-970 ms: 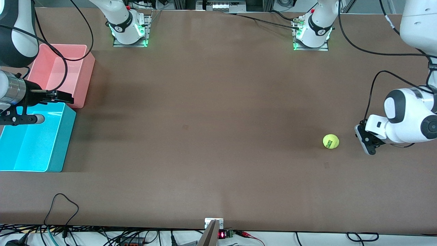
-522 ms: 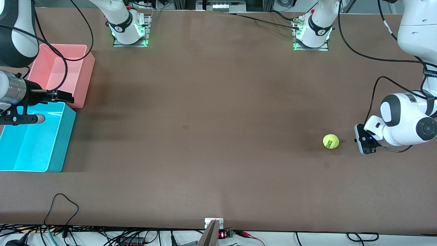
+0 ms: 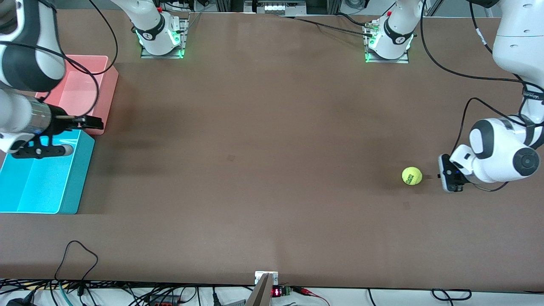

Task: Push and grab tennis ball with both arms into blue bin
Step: 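Push the tennis ball with the left gripper toward the right gripper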

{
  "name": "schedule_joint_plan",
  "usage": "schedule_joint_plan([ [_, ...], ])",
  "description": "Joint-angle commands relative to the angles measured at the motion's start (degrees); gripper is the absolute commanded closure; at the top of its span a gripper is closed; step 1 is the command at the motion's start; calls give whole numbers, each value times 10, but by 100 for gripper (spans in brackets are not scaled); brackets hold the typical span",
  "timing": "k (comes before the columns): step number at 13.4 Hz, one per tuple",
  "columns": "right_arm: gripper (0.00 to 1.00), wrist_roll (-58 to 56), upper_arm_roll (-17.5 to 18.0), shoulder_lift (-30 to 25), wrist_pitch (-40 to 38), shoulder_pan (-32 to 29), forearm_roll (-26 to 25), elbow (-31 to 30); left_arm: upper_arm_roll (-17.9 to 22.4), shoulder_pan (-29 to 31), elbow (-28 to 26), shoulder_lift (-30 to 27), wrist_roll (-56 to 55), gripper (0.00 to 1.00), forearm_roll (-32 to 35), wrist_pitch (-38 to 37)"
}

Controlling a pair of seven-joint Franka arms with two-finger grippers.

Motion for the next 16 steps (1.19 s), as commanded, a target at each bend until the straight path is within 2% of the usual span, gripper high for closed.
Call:
schedule_joint_plan([
  [1,0,-4,0,-42,99,3,7,-116,-61,-36,-19,1,-96,100,10,2],
  [2,0,-4,0,-55,141,4,7,-159,-81,-60,-13,1,-138,100,10,2],
  [4,0,-4,0,-66,204,11,7,-219,-91,-100,29,-7,-189,100,10,-23],
  [6,0,-4,0,-62,237,12,6,-248,-91,-98,85,-20,-183,100,12,-120],
  [8,0,-4,0,-49,244,12,5,-250,-87,-74,124,-20,-139,100,12,-174],
  [10,0,-4,0,-40,246,14,5,-249,-84,-47,138,-20,-137,100,12,-174],
  [13,0,-8,0,-27,247,32,1,-245,-82,-40,179,-19,-142,100,10,-177],
  [16,0,-72,0,-14,251,35,1,-234,-83,-42,225,-20,-164,100,8,-178],
])
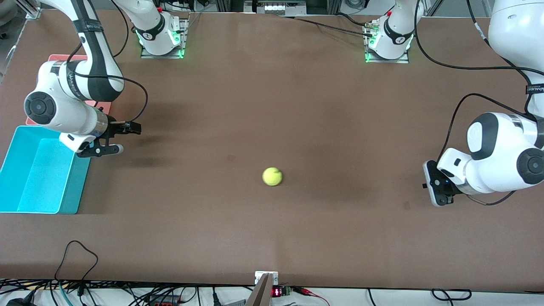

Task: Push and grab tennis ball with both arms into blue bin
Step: 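Push the tennis ball with the left gripper toward the right gripper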

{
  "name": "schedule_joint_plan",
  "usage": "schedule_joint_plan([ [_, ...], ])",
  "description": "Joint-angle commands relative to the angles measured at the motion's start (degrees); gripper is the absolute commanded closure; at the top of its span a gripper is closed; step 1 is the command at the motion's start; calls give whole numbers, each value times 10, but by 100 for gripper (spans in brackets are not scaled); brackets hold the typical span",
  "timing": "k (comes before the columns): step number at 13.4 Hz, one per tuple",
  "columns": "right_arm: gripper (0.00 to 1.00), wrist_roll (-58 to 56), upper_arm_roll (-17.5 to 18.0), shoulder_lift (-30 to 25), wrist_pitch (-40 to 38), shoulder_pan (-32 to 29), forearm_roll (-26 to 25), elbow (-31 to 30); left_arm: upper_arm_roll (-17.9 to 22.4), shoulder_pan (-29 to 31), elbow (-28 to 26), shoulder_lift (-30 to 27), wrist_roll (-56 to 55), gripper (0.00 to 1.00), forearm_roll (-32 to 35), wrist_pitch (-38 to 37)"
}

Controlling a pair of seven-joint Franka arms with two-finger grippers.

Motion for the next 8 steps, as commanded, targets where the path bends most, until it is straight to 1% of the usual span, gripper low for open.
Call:
schedule_joint_plan([
  [1,0,-69,-1,10,5,1,1,8,-2,-10,57,4,-34,100,4,-18],
  [2,0,-108,-1,11,5,1,0,10,-6,-12,67,4,-64,100,3,-26],
  [3,0,-143,-2,17,5,0,0,11,-11,-13,73,3,-115,98,2,-51],
  [4,0,-172,-2,19,5,-3,0,11,-12,-17,75,2,-175,94,1,-77],
  [5,0,-204,-3,23,5,-6,1,11,-6,-41,81,-11,-232,86,4,-96],
  [6,0,-231,-3,27,6,-8,0,12,3,-63,85,-19,-294,63,3,-101],
  [7,0,-263,-4,31,8,-14,0,12,8,-68,82,-28,-349,43,2,-101],
  [8,0,-309,-4,37,19,-19,1,12,9,-68,78,-36,-409,0,-9,-96],
])
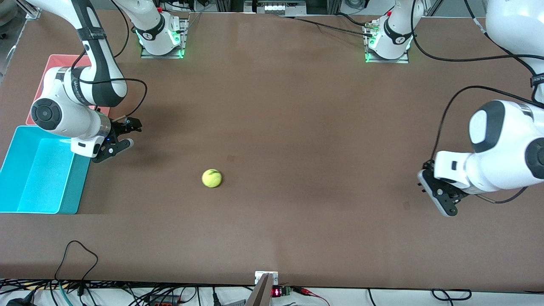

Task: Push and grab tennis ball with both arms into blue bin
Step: 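Push the tennis ball with the left gripper toward the right gripper, then lower the right gripper over the ball while the left gripper draws back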

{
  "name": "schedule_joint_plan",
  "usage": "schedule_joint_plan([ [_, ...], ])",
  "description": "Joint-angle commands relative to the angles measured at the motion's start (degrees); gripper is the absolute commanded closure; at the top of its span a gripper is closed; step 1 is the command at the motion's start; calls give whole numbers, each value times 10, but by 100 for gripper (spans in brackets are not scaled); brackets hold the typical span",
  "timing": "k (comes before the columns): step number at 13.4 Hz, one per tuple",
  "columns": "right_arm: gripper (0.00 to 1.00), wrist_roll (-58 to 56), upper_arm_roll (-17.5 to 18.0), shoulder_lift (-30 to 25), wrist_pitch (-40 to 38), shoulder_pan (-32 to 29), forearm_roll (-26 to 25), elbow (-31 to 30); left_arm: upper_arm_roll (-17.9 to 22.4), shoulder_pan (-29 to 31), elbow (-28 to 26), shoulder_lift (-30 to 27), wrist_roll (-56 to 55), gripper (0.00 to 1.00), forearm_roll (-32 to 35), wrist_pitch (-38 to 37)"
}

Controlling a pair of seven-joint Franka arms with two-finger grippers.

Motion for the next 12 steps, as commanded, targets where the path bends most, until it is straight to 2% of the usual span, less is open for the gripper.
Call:
schedule_joint_plan([
  [1,0,-106,1,18,22,-20,2,10,17,-19,-1,-26,-130,0,-13,-12],
  [2,0,-143,1,26,37,-27,2,11,44,-38,-1,-33,-174,0,-13,-12],
  [4,0,-205,1,48,57,-38,2,26,124,-103,-2,-55,-266,0,-14,-13],
  [6,0,-293,1,74,66,-41,3,54,137,-103,-2,-79,-342,0,-13,-19],
  [8,0,-327,2,81,70,-40,3,62,162,-95,-2,-99,-388,0,-15,-16],
  [10,0,-349,2,88,88,-36,3,63,169,-72,-3,-123,-393,0,-45,-19],
  [12,0,-371,2,96,101,-38,7,65,169,-63,-39,-168,-428,0,-64,-28],
])
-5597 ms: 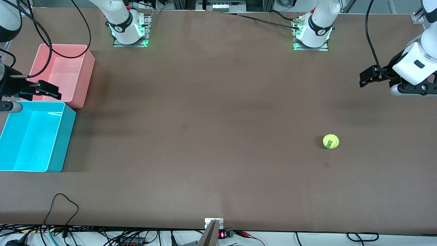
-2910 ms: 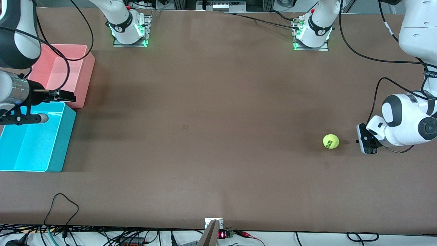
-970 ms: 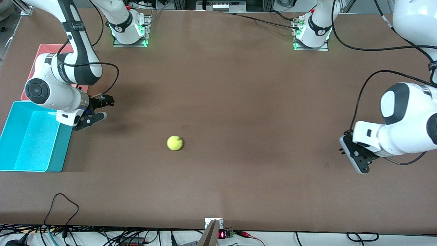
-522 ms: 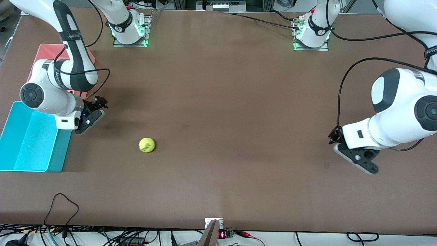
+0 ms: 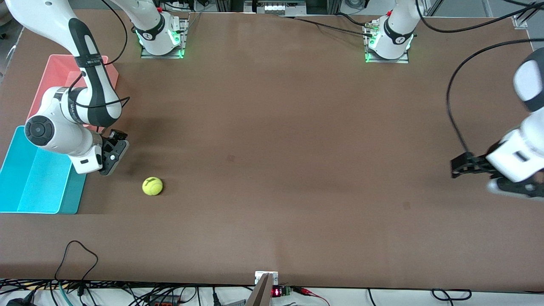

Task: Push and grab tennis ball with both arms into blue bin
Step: 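Lower the right gripper over the ball while the left gripper draws back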

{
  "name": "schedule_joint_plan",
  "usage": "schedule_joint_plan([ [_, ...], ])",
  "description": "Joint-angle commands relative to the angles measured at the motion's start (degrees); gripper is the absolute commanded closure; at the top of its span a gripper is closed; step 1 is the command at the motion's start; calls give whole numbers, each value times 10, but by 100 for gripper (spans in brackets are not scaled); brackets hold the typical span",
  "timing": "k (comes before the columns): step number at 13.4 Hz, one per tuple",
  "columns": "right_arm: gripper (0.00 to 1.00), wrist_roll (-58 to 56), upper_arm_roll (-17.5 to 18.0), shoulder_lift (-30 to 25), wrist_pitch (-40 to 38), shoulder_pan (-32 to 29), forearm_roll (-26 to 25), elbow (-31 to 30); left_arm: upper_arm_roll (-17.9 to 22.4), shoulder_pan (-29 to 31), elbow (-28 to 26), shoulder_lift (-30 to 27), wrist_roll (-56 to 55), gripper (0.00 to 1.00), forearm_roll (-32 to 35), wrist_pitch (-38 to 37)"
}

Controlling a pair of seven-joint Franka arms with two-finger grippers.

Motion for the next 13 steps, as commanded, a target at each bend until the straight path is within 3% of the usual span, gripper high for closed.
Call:
schedule_joint_plan([
  [1,0,-30,3,27,24,-5,6,19,1,3,-54,-70,-99,0,-26,-28],
  [3,0,-31,2,43,36,-5,6,34,0,2,-84,-111,-93,0,-25,-76],
  [5,0,-40,2,62,62,-7,3,54,-4,4,-115,-140,-42,0,-25,-78],
  [9,0,-65,3,96,85,-22,3,98,-5,4,-200,-197,-70,0,-27,-72],
  [13,0,-91,2,124,84,-34,4,151,-5,4,-247,-235,-79,0,-22,-65],
])
